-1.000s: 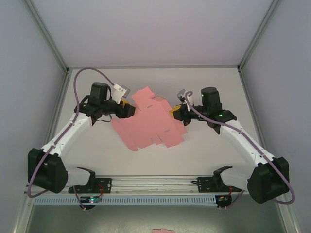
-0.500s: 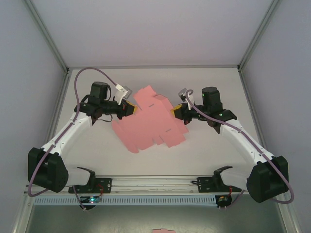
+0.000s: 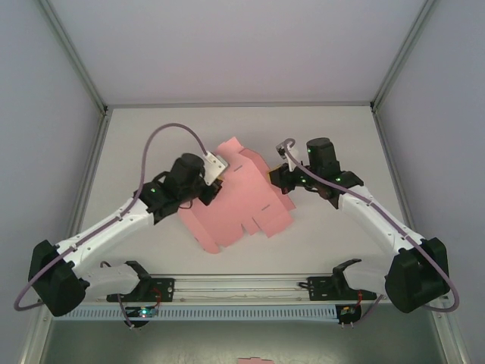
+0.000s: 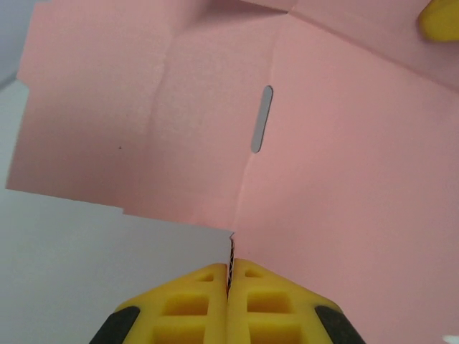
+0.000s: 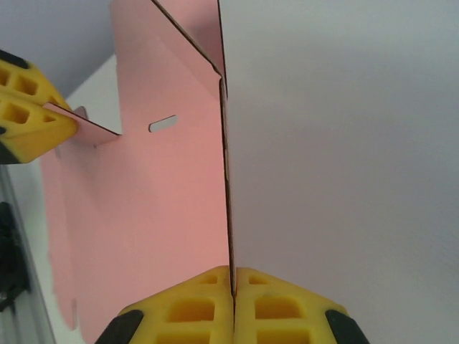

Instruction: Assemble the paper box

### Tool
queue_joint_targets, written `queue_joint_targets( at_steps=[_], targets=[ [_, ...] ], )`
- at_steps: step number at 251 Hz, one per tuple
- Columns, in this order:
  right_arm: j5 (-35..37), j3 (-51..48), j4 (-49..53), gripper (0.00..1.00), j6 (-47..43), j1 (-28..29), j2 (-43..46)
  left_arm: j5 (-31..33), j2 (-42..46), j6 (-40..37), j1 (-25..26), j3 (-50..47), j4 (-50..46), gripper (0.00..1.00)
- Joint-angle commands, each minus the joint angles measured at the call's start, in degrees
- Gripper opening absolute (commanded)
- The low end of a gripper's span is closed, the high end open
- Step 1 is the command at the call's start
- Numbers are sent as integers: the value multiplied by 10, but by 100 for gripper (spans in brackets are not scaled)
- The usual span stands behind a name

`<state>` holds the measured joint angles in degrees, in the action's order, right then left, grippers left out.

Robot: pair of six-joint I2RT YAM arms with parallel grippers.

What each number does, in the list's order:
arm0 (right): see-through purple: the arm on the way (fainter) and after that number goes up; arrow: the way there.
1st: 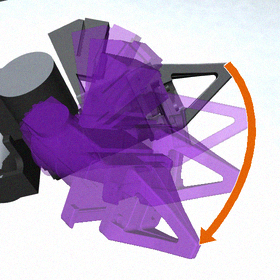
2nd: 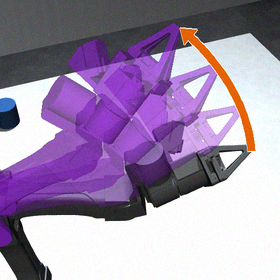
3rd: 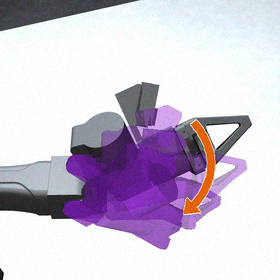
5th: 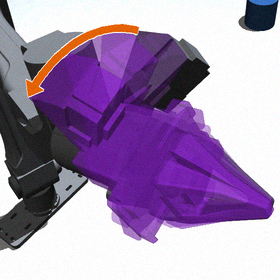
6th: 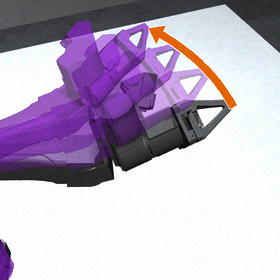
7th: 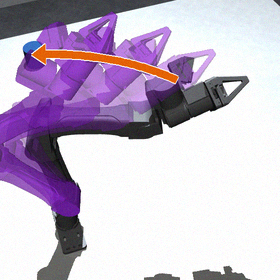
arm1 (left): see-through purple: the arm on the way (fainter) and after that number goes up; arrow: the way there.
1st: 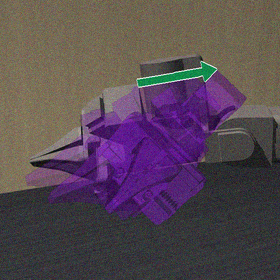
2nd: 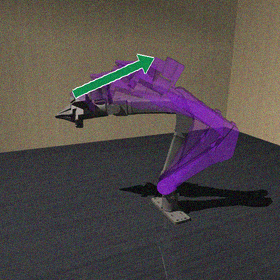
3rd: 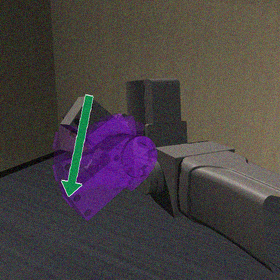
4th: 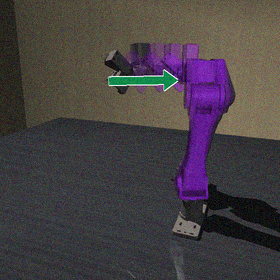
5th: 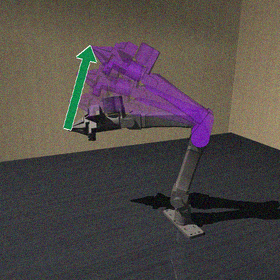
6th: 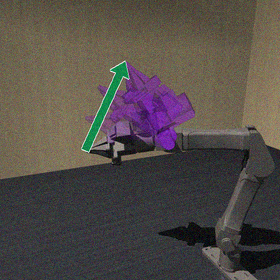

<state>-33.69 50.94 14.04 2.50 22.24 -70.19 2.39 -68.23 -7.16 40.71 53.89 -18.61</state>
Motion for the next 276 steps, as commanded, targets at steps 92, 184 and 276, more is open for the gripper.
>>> queue_joint_targets(
  at_steps=[92, 184, 276],
  targets=[
    [124, 36, -24, 0, -27, 68, -17, 345, -210, 64, 201, 59, 128, 0],
    [170, 47, -32, 0, -96, 86, -55, 385, -264, 191, 202, 102, 80, 6],
    [211, 41, -24, 0, -241, 103, -67, 188, -57, 285, 105, -25, 67, 100]
  ],
)
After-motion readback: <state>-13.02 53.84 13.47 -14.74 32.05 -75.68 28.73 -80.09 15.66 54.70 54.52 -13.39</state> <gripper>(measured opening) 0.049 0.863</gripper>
